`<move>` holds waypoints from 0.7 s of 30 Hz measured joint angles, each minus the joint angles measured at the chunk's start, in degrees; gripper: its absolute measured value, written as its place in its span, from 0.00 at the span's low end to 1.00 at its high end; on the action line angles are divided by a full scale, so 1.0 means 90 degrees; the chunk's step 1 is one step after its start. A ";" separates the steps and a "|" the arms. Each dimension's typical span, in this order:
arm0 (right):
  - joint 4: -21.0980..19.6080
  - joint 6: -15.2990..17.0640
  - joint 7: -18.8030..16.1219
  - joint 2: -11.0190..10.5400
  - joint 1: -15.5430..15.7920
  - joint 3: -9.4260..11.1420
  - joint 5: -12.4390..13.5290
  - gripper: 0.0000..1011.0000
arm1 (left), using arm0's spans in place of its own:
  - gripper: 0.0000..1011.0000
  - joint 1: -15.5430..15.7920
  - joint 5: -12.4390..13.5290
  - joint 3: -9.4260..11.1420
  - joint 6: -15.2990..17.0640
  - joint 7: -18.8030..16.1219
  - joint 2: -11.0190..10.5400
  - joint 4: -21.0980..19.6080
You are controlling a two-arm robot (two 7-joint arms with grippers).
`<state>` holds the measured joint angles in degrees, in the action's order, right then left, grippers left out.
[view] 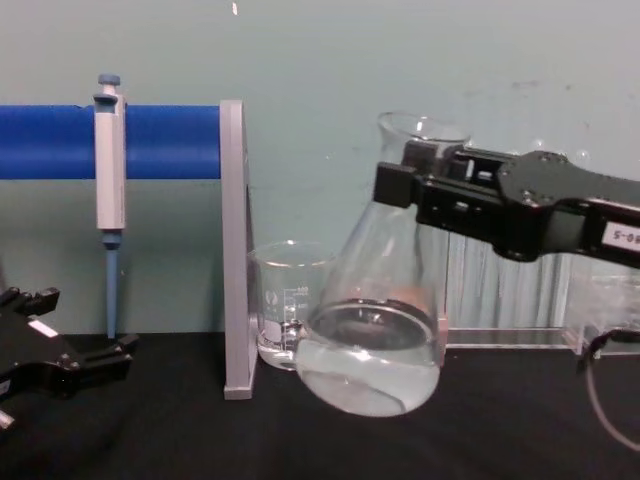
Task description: Grasp the erlenmeyer flask with one hand, shake it three times, then place it back.
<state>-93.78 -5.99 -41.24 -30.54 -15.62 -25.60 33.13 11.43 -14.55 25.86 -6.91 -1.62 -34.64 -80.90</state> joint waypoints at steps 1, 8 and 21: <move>0.0000 0.0000 -0.0006 -0.0006 -0.0018 -0.0034 0.0014 0.44 | 0.99 0.0000 0.0000 0.0000 0.0000 0.0000 0.0000 0.0000; -0.0021 -0.0001 0.0008 -0.0068 -0.0071 -0.0151 0.0079 0.44 | 0.99 0.0000 0.0000 0.0000 0.0000 0.0000 0.0000 0.0000; -0.0008 -0.0030 0.0073 -0.0134 -0.0118 -0.0281 0.0160 0.44 | 0.99 0.0000 0.0000 0.0000 0.0000 0.0000 0.0000 0.0000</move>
<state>-93.85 -6.26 -40.59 -31.75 -16.69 -28.13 34.57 11.43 -14.55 25.86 -6.91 -1.62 -34.65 -80.90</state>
